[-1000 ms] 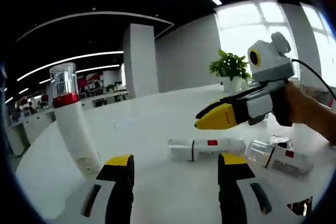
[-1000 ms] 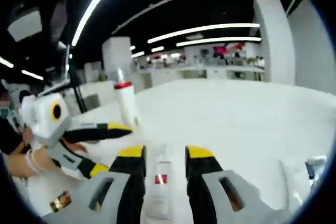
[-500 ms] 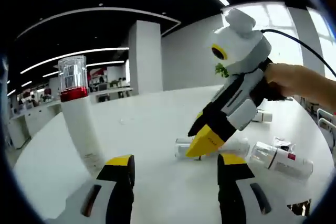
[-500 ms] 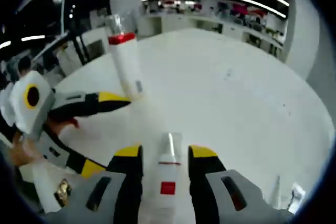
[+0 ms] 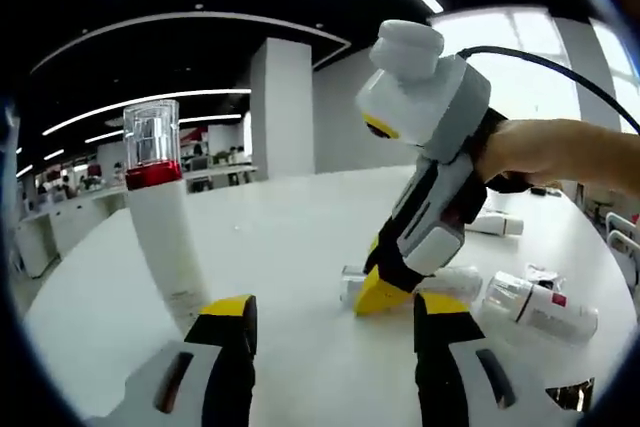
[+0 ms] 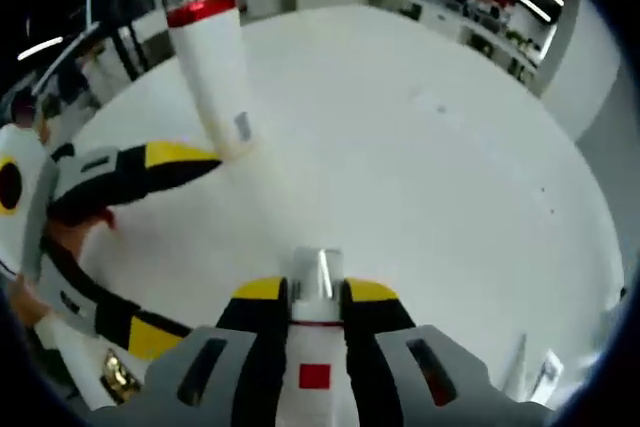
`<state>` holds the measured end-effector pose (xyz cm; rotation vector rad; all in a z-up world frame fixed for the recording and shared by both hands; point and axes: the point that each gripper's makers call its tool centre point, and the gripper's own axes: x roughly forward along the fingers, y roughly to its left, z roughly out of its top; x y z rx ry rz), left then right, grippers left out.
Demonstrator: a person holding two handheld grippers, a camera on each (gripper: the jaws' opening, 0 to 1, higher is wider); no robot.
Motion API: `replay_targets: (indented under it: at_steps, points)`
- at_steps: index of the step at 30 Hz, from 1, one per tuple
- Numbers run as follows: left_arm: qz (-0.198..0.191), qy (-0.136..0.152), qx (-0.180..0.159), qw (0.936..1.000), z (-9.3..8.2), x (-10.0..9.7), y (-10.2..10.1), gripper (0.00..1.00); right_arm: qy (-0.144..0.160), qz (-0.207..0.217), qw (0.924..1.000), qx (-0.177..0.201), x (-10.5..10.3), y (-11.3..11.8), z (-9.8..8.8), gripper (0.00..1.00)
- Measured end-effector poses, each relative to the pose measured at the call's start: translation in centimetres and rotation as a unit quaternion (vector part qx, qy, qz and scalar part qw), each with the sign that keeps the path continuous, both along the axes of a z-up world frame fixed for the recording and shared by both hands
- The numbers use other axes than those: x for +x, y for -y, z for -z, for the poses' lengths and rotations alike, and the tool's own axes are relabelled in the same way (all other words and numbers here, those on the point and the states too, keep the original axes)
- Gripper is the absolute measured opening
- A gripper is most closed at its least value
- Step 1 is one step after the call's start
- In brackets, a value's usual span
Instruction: Arrange the skincare products in the storage area until every visible bottle or jar stands upright without overlapping.
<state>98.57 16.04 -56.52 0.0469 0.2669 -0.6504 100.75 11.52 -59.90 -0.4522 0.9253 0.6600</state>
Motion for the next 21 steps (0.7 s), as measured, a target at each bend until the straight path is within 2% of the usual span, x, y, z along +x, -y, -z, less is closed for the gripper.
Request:
replay_targets:
  at_steps: [3, 5, 8, 12, 15, 16, 18, 20, 21]
  points:
    - [-0.003, -0.001, -0.002, 1.0, 0.0, 0.1, -0.1, 0.65, 0.025, -0.003, 0.9997, 0.007, 0.3, -0.1, -0.7, 0.21]
    - [-0.004, -0.002, -0.003, 1.0, 0.1, 0.2, -0.2, 0.65, 0.041, 0.0, 0.9989, 0.025, 0.5, -0.3, -1.4, 0.21]
    - [-0.005, -0.004, -0.005, 1.0, 0.1, 0.3, -0.1, 0.65, 0.077, 0.01, 0.9944, 0.071, 1.4, -0.7, -3.0, 0.21]
    - [-0.005, -0.003, -0.003, 1.0, 0.1, 0.5, 0.0, 0.65, 0.121, 0.014, 0.987, 0.105, 2.1, -1.0, -4.5, 0.2]
    - [-0.006, -0.003, -0.003, 1.0, 0.0, 0.6, -0.1, 0.65, 0.189, 0.005, 0.9723, 0.138, 2.6, -1.5, -6.4, 0.2]
    - [-0.007, -0.003, -0.003, 1.0, 0.0, 0.6, -0.1, 0.65, 0.219, 0.004, 0.9638, 0.152, 2.7, -1.6, -7.1, 0.2]
    - [-0.008, -0.003, -0.004, 1.0, 0.0, 0.7, -0.1, 0.65, 0.247, 0.005, 0.9549, 0.165, 2.8, -1.7, -7.8, 0.2]
    - [-0.009, -0.003, -0.005, 0.9999, -0.1, 0.8, -0.2, 0.65, 0.294, -0.003, 0.9335, 0.206, 2.7, -2.3, -9.4, 0.2]
    - [-0.009, -0.003, -0.005, 0.9999, -0.1, 0.8, -0.2, 0.65, 0.307, -0.003, 0.924, 0.228, 2.5, -2.5, -10.0, 0.2]
